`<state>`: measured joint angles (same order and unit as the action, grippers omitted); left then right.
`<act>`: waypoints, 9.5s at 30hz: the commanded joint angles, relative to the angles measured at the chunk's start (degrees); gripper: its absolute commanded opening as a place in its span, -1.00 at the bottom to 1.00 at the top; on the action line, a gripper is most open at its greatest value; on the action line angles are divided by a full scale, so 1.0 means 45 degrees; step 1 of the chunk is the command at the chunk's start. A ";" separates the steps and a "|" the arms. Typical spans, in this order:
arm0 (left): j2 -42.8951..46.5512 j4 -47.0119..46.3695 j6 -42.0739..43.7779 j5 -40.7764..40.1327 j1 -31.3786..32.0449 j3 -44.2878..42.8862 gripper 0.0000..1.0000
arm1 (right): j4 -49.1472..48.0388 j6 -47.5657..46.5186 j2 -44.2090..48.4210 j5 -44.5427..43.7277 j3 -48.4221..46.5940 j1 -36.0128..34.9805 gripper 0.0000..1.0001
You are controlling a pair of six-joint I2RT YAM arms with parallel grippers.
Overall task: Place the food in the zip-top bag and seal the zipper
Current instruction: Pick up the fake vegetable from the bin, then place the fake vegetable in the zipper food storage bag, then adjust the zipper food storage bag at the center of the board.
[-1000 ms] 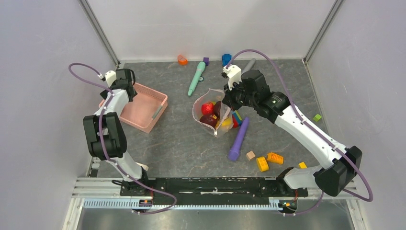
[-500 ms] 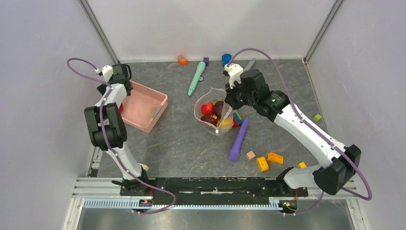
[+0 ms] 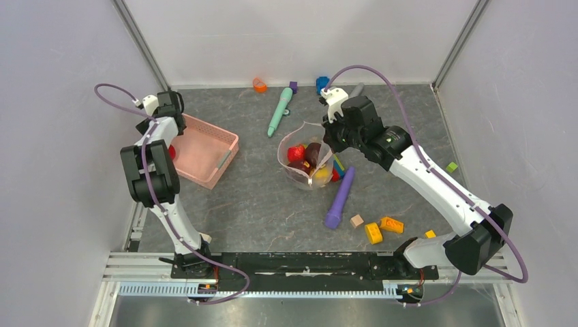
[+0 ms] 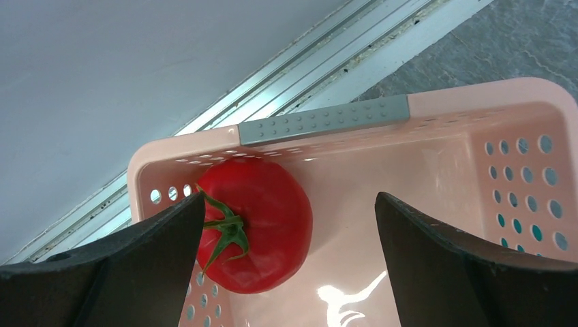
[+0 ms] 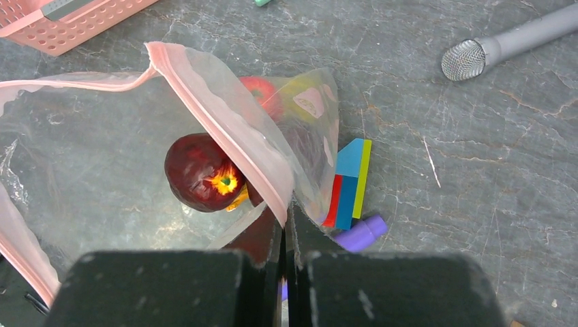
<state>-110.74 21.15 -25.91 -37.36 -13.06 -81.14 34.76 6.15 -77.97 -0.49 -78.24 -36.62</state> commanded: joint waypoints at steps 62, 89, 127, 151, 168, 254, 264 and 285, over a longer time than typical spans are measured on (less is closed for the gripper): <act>0.2556 0.3445 -0.0924 0.8831 0.1066 0.2329 0.02 | -0.0792 -0.0421 0.1587 -0.0365 0.1095 0.0250 -1.00; 1.1075 -0.1769 -0.0670 1.2738 0.9366 0.1781 0.09 | -0.1172 -0.0583 0.1788 0.0038 0.1497 0.0287 -1.00; 0.6888 0.0719 0.1980 0.4719 1.5304 -0.0430 0.99 | -0.1395 -0.0357 0.2512 0.0461 0.1809 0.0299 -1.00; 1.0785 0.2097 -0.1045 0.2674 1.5383 0.2597 0.99 | -0.2183 -0.0459 0.2837 0.1539 0.2407 0.0287 -0.97; 1.3145 0.0530 -0.2064 0.6661 1.6623 0.5140 0.99 | -0.5535 0.4304 0.2060 0.0015 0.2580 -0.0083 -1.00; 1.1728 0.3050 1.5647 1.2665 1.2127 0.2503 -0.96 | 0.3157 -0.0670 0.2924 -0.9048 0.2017 -0.0026 0.91; 1.1359 0.1396 1.3020 1.3991 1.1769 0.3511 -0.88 | 0.1318 -0.1622 0.4677 -0.5666 0.2699 -0.0026 0.17; 1.3934 -0.5832 0.5893 1.1673 1.1771 0.9425 0.99 | 0.1044 -0.1607 0.3872 -0.4104 0.2751 -0.0019 0.12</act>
<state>-46.41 3.64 6.52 18.83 39.99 -39.64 40.21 -0.32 -61.47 -19.92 -66.08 -36.73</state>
